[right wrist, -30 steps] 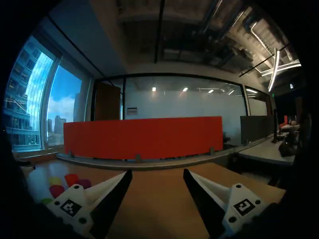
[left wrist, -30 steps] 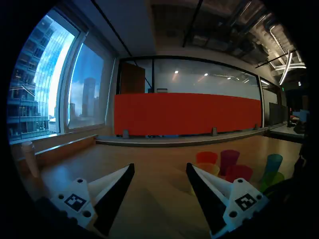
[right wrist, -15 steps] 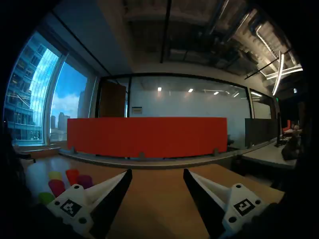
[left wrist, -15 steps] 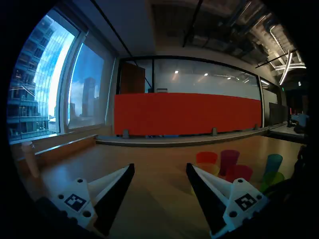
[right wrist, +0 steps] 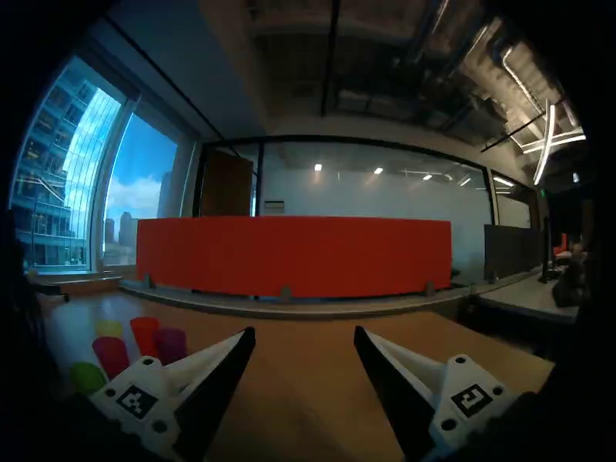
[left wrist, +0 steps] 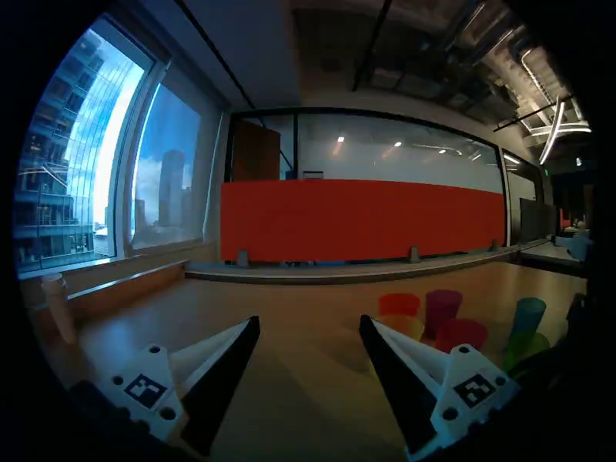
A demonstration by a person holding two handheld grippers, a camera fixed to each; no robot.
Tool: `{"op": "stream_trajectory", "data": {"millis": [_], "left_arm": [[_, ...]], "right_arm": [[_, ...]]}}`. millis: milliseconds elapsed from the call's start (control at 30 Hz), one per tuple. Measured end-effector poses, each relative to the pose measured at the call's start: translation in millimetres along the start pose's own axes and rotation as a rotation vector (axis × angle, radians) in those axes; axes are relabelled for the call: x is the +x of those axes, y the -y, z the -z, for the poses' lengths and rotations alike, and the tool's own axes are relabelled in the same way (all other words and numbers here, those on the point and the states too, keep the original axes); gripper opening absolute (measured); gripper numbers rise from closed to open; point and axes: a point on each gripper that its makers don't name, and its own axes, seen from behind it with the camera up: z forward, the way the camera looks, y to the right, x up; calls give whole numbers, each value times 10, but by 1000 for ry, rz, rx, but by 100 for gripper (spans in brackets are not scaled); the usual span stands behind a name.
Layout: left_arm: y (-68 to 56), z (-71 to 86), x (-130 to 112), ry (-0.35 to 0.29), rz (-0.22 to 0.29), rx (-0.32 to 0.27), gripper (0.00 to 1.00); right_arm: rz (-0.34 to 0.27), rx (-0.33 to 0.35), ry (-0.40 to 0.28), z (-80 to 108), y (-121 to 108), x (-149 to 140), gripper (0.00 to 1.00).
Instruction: Pour water
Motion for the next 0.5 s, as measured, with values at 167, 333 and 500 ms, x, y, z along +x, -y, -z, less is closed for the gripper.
{"op": "stream_trajectory", "data": {"millis": [167, 333, 500], "left_arm": [[-4, -3, 2, 0, 0, 0, 96], [-1, -4, 6, 0, 0, 0, 96], [-3, -4, 4, 0, 0, 0, 96]], "right_arm": [[2, -13, 22, -14, -71, -153, 99], [-7, -21, 31, -19, -132, -236, 99], [-19, -24, 36, -42, -158, -274, 99]]}}
